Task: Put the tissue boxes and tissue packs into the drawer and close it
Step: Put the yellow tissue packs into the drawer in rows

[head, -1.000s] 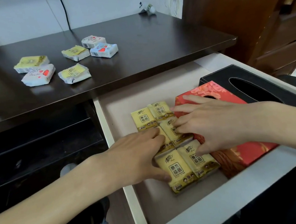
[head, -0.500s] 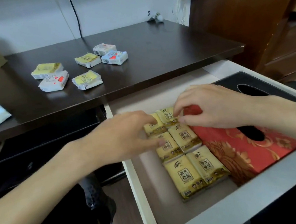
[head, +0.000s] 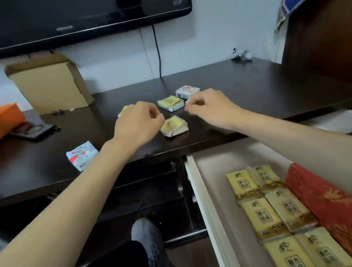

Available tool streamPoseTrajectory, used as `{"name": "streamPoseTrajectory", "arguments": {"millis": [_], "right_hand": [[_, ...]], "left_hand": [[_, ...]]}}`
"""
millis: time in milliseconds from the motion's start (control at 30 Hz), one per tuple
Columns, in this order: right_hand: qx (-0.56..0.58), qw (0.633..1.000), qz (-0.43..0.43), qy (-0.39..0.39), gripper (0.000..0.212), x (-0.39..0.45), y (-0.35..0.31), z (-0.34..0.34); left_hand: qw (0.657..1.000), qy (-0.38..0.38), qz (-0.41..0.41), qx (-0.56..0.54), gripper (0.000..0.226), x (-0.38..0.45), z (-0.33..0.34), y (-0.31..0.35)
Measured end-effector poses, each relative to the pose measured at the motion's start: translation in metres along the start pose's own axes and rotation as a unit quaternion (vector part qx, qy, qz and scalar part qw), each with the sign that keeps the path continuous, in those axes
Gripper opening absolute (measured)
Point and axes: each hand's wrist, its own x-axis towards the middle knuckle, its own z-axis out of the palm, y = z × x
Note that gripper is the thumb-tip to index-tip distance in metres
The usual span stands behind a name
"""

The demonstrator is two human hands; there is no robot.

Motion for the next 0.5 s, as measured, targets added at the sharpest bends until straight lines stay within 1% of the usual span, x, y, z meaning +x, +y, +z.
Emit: {"name": "streamPoseTrajectory", "arguments": {"millis": [67, 167, 233, 333, 433, 500], "right_hand": [[-0.019, 1.0, -0.008, -0.011, 0.021, 0.017, -0.001, 0.012], [-0.04, 0.999, -0.024, 0.009, 0.026, 0.04, -0.004, 0.027], [-0.062, 0.998, -0.023, 0.009, 0.026, 0.059, -0.002, 0.033], [-0.13, 0.991, -0.009, -0.009, 0.026, 0.088, 0.004, 0.039], [-0.153, 0.988, 0.01, -0.03, 0.017, 0.11, 0.008, 0.046], [-0.167, 0.985, 0.002, -0.049, 0.012, 0.119, 0.009, 0.05]], "left_hand": [[0.999, 0.003, -0.007, 0.042, 0.02, 0.022, -0.003, -0.017], [0.996, 0.001, -0.024, 0.086, 0.022, 0.058, -0.006, -0.046], [0.993, -0.017, -0.055, 0.101, 0.033, 0.078, -0.004, -0.064], [0.983, -0.068, -0.101, 0.136, 0.053, 0.099, 0.003, -0.083], [0.975, -0.116, -0.112, 0.154, 0.071, 0.113, 0.01, -0.091], [0.972, -0.14, -0.12, 0.144, 0.086, 0.12, 0.013, -0.093]]}}
